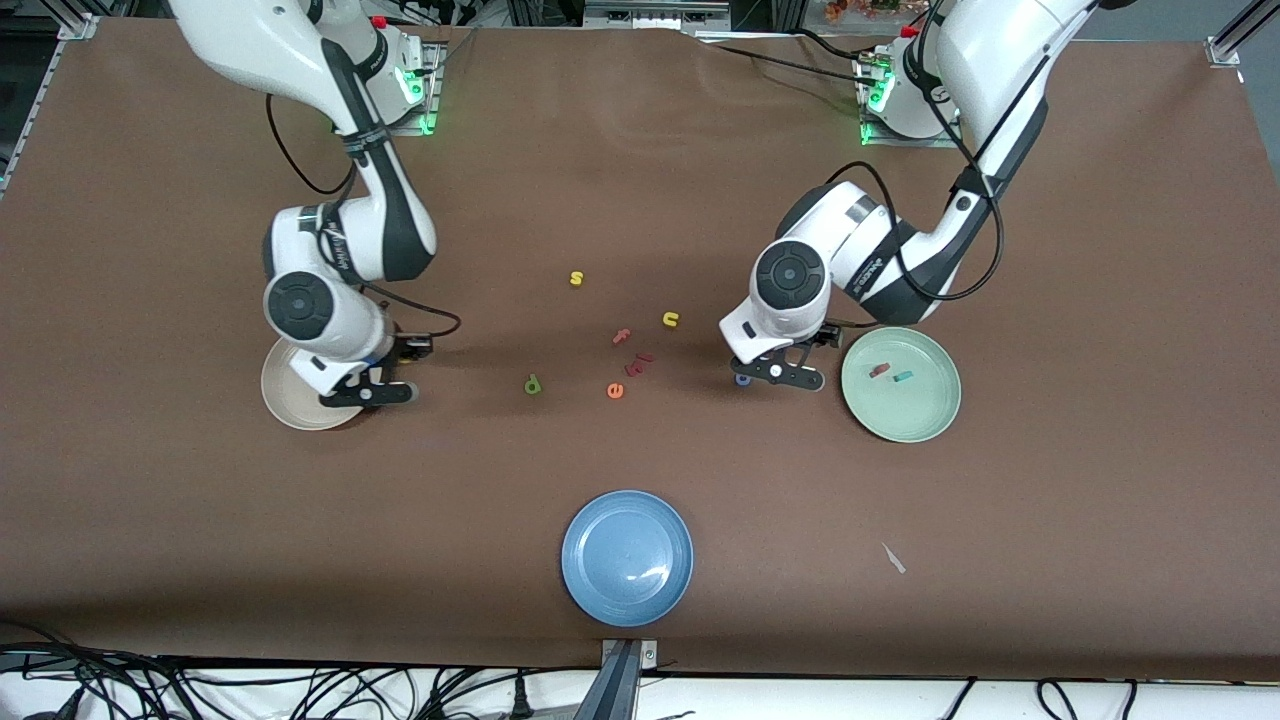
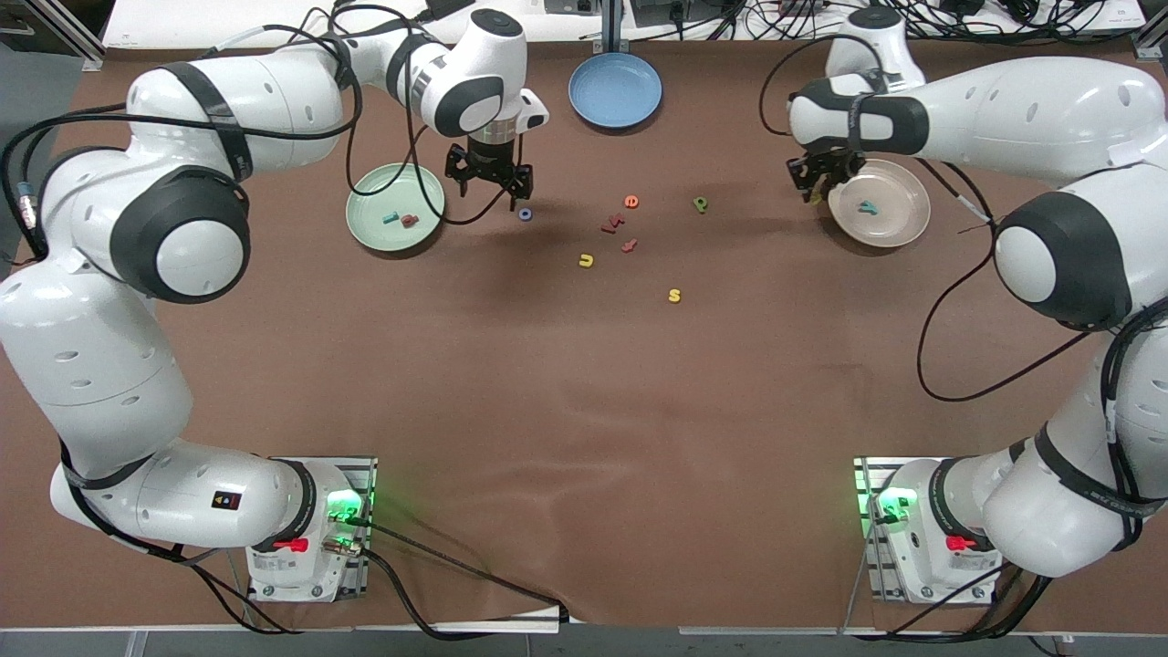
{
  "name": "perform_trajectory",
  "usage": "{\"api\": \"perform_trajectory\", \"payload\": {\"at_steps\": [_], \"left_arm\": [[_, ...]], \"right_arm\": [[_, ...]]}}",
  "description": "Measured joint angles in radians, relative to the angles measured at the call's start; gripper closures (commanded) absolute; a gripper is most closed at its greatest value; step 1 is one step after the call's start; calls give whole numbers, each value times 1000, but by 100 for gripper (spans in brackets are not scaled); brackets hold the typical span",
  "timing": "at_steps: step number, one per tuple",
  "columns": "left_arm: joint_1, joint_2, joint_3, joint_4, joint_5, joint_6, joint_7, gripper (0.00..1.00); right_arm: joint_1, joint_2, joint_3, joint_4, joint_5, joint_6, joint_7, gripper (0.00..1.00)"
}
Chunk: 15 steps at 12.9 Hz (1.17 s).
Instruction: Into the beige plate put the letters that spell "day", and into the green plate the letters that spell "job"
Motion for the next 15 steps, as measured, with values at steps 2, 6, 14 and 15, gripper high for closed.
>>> {"api": "perform_trajectory", "payload": {"at_steps": [2,6,14,15], "left_arm": [[-4,58,2,43,-29,100,-38,0],[-4,134,8,54,-31,210,-47,23],[-18,206,10,51,45,247,-47,41],[-19,215,10,51,58,256,-47,64]], "right_arm": [[-2,-5,-76,-13,0,1,-143,82],[-51,8,-128,-29,1,30,-307,0],[49,8,-79,-7,121,16,-160,0],[85,8,-78,-2,122,16,-99,0]]}}
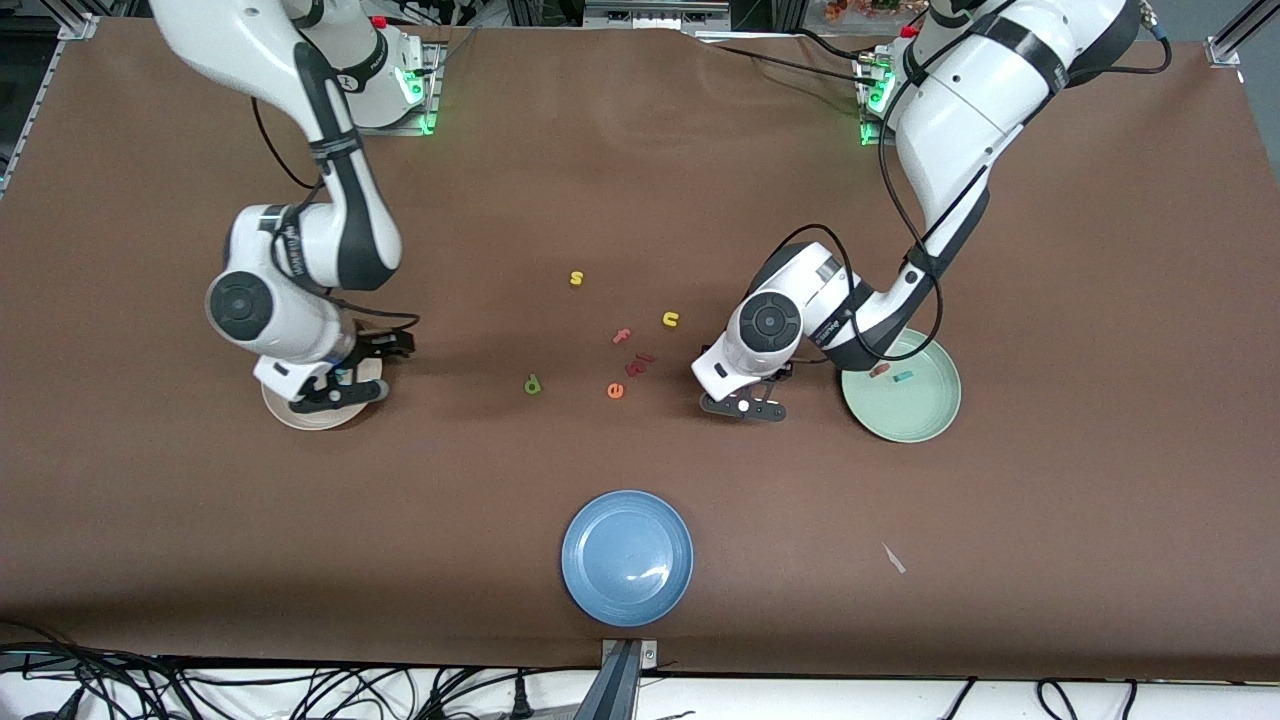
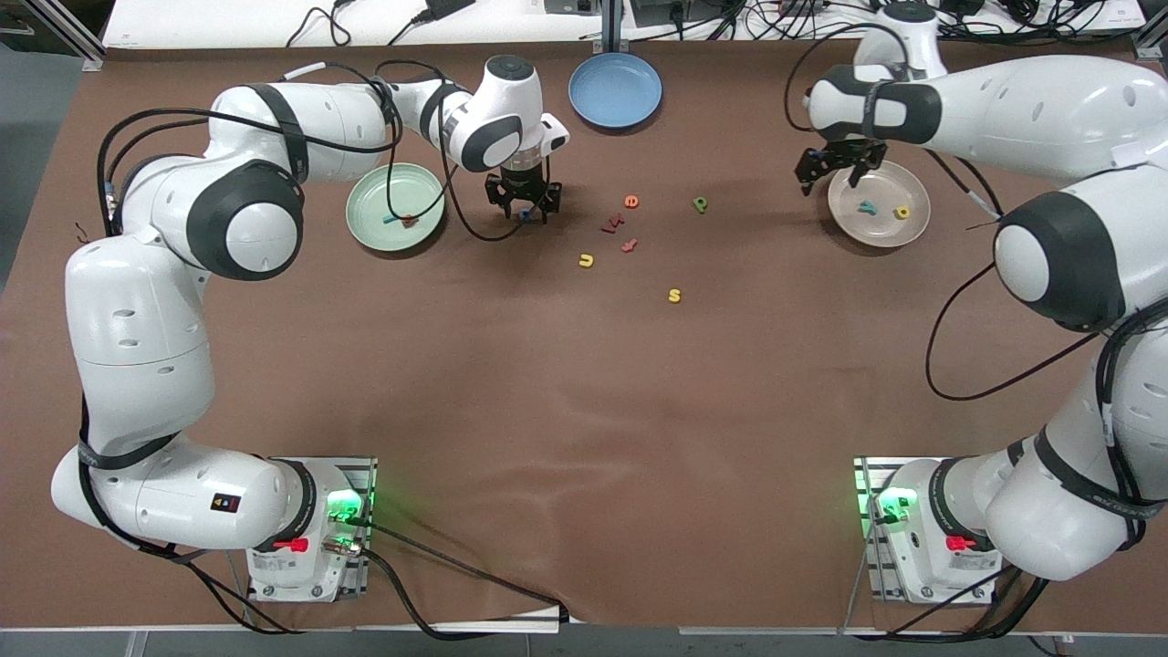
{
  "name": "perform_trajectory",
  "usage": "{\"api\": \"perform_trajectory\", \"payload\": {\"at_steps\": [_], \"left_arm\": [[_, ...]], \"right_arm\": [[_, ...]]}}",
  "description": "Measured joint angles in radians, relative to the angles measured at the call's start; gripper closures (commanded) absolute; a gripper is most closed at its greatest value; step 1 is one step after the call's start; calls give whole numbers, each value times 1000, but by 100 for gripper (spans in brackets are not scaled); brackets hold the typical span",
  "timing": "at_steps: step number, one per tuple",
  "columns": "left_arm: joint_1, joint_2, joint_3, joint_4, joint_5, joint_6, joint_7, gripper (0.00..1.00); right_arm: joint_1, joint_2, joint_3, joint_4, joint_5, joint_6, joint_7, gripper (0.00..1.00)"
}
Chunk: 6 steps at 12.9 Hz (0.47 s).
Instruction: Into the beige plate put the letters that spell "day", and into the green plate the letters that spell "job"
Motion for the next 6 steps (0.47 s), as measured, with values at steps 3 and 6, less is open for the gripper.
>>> {"api": "perform_trajectory", "payload": {"at_steps": [3,6], "left_arm": [[-1,3,-2,5,4,9,0,100],[6,-1,-1,12,4,-5,0,100]], "right_arm": [[92,5,3,13,3,7,157,0],[144,40,4,48,71,27,235,0]]}}
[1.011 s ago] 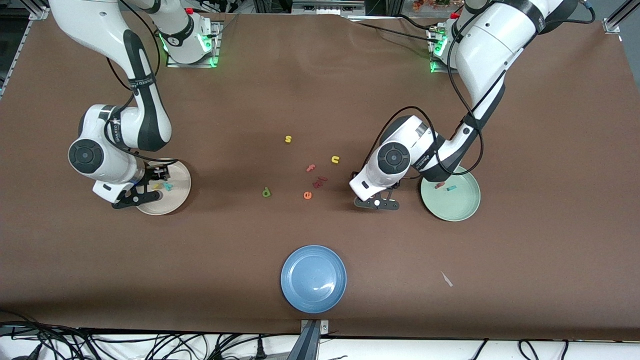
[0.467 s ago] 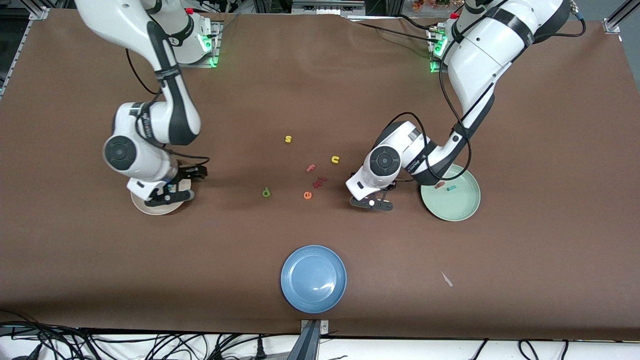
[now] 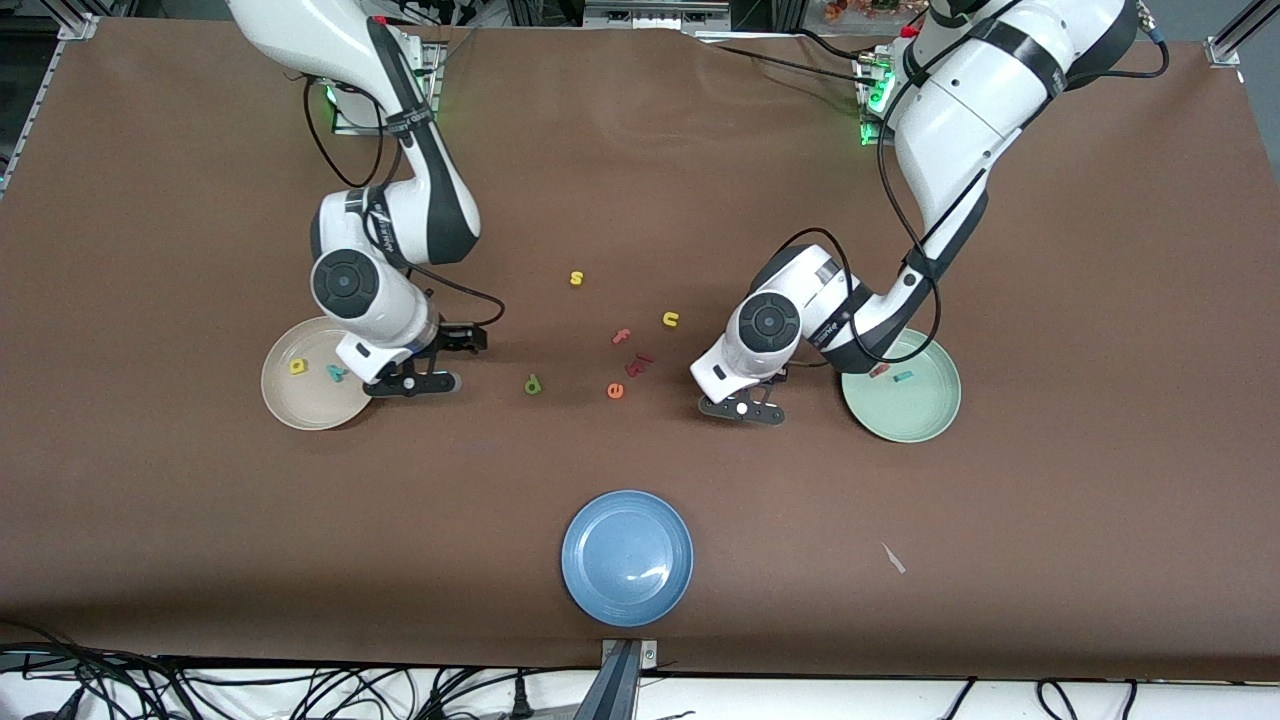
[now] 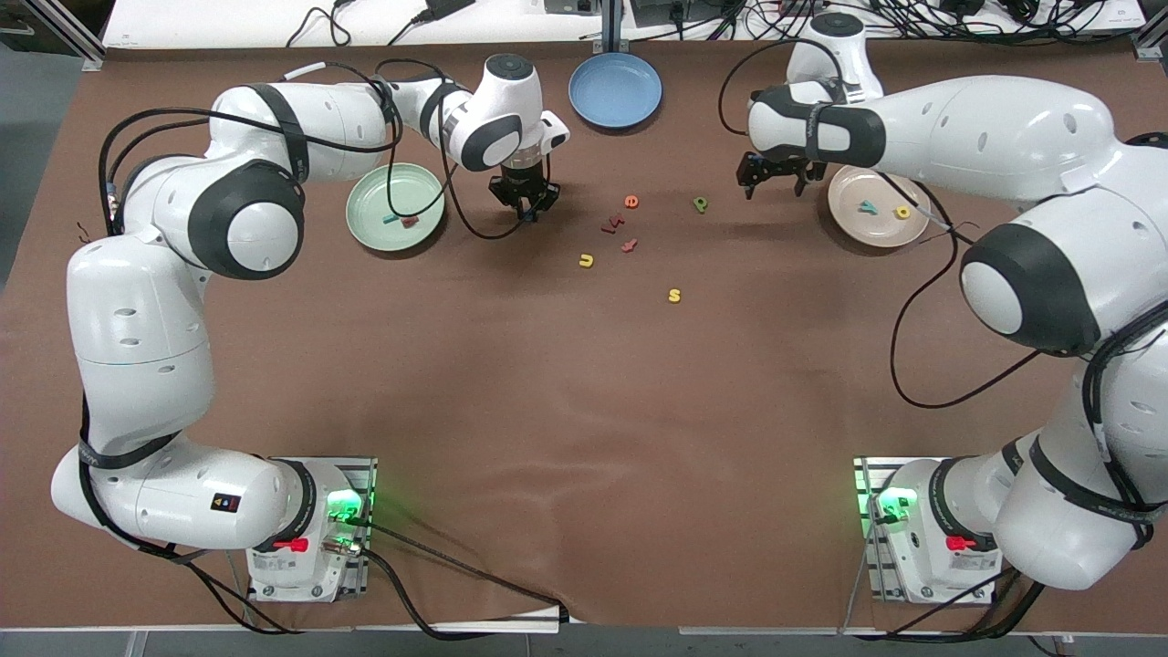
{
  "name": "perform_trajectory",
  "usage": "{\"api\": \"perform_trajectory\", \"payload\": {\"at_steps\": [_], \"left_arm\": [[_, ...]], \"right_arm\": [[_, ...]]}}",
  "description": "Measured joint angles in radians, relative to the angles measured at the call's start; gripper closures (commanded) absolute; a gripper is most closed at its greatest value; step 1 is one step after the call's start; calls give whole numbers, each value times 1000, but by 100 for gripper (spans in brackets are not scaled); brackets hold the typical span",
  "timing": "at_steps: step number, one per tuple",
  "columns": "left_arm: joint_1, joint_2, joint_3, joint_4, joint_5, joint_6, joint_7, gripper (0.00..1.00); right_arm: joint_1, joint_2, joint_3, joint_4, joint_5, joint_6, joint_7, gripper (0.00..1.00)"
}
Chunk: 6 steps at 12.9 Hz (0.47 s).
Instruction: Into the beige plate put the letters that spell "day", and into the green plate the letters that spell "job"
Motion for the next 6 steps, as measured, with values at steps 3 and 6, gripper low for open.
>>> {"api": "perform_trajectory", "payload": {"at_steps": [3,6], "left_arm": [[24,-39,-1,26,0,-129,7,100],[63,-123,-1,28,0,-306,105,100]], "right_arm": [[38,64,1,52,72,31,14,0],[66,121,1,87,105,65,47,0]]}}
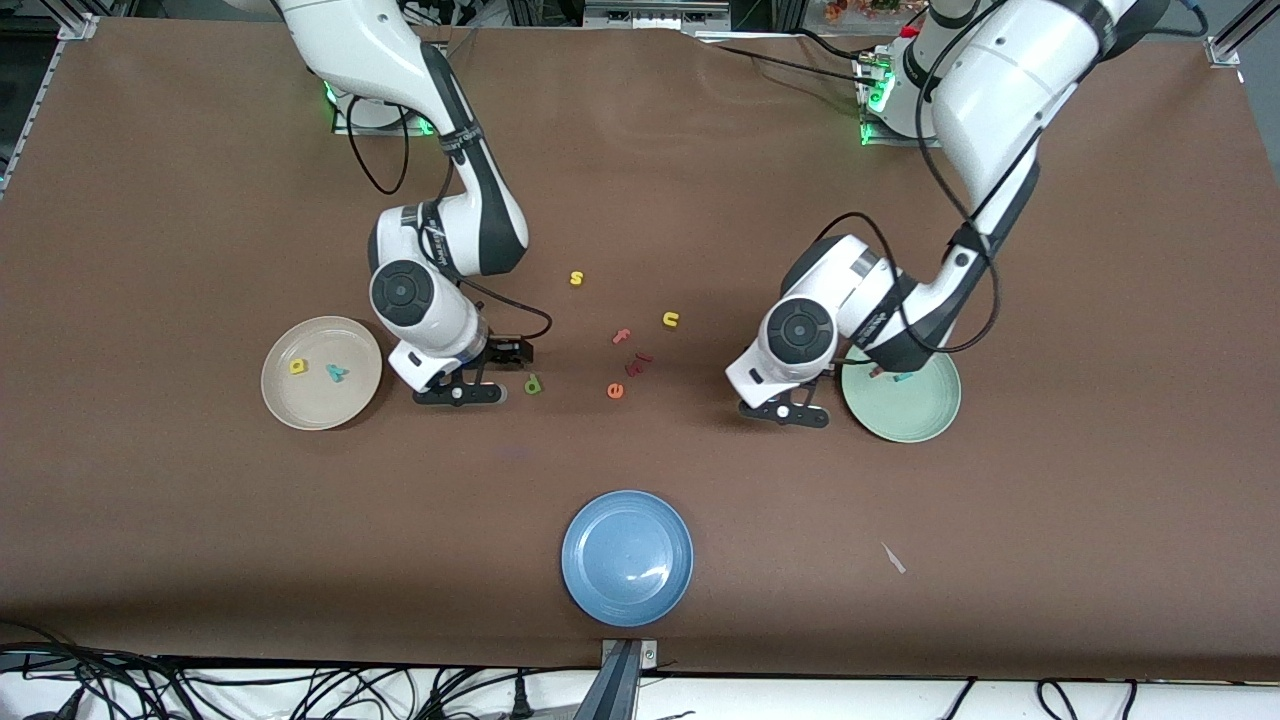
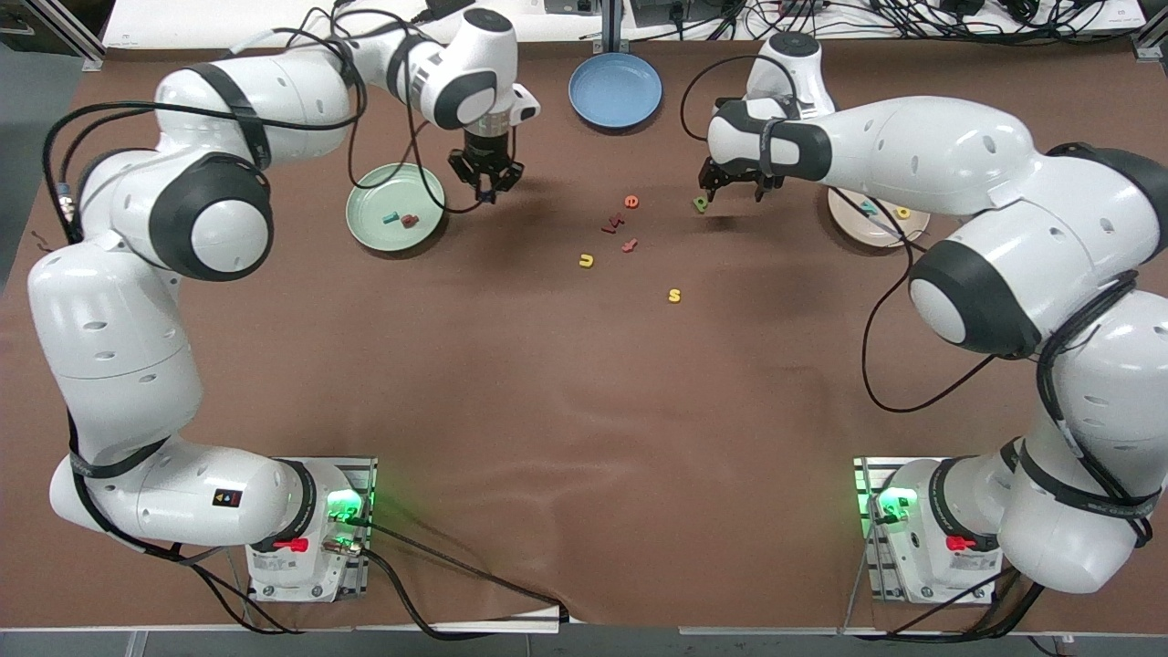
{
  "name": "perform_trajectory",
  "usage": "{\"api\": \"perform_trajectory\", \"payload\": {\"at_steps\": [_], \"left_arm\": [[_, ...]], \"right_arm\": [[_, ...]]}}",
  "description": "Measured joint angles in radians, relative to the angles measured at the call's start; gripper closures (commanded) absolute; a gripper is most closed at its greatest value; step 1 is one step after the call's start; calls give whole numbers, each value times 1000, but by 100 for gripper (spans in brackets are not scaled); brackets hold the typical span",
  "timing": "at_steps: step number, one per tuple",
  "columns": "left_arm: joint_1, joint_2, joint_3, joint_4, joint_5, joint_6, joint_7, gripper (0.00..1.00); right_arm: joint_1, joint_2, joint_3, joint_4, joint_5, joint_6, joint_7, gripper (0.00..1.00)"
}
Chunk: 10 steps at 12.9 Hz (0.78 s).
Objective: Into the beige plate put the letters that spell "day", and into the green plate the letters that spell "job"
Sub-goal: 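Place the o on the green plate while the right gripper grasps green p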
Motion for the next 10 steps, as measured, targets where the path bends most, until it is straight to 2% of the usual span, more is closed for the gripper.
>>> {"api": "perform_trajectory", "payload": {"at_steps": [2,4,5,6,7,10], "left_arm": [[43,-28,1,-15,0,-70,97,100],[96,-32,2,-49,6,-82,183,100],[120,-31,4,-63,8,-81,226,87],[140,-30,6,-73,8,-77,263,33],[153,-29,7,-78,8,-69,286,0],[162,-30,8,-76,8,-61,309,0]], "right_arm": [[25,18,0,13,1,12,47,0],[39,32,1,29,1,14,64,0],[40,42,0,41,1,14,67,0],[40,55,0,55,1,14,68,0],[40,69,0,70,1,14,68,0],[40,111,0,107,1,15,68,2]]}}
